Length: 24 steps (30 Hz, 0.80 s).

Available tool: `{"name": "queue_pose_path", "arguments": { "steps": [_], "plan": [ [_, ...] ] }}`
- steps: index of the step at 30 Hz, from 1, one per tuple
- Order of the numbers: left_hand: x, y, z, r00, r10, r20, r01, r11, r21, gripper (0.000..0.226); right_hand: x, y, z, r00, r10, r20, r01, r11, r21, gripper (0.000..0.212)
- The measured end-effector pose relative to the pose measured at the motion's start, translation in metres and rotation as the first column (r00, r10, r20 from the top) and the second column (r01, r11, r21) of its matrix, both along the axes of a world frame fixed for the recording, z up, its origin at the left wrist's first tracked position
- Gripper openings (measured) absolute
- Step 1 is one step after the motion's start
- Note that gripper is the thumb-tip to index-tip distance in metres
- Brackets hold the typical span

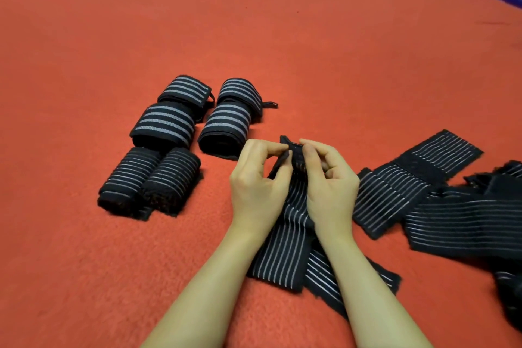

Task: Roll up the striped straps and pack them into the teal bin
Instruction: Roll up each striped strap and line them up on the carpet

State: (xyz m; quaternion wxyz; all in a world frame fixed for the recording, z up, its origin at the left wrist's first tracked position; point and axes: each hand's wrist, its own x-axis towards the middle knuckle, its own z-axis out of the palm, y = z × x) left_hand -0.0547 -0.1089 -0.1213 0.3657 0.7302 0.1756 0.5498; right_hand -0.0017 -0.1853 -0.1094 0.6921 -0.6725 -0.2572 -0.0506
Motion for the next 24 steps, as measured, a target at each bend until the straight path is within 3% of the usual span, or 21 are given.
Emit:
{"name": "queue_pose_path", "arguments": {
  "steps": [7,12,17,24],
  "plan": [
    [-0.003,0.002,0.009,0.992,-0.123,0.003,0.122,0.980,-0.155,0.015,0.002,0.001,-0.002,0.999,0.024,0.043,-0.021,0.998,-0.056,0.023],
    [-0.006,0.008,0.010,0.967,-0.253,-0.034,0.250,0.966,-0.070,0.026,0.002,-0.001,-0.002,0.996,0.084,0.028,-0.084,0.996,0.029,0.026],
    [-0.008,0.017,0.012,0.906,-0.401,-0.134,0.390,0.915,-0.098,0.029,0.006,-0.008,0.000,0.994,0.107,-0.002,-0.107,0.994,0.007,0.028],
    [-0.001,0.024,0.007,0.919,-0.313,-0.239,0.316,0.948,-0.025,0.033,0.012,-0.007,-0.004,0.998,0.035,0.044,-0.032,0.997,-0.064,0.024]
  ]
}}
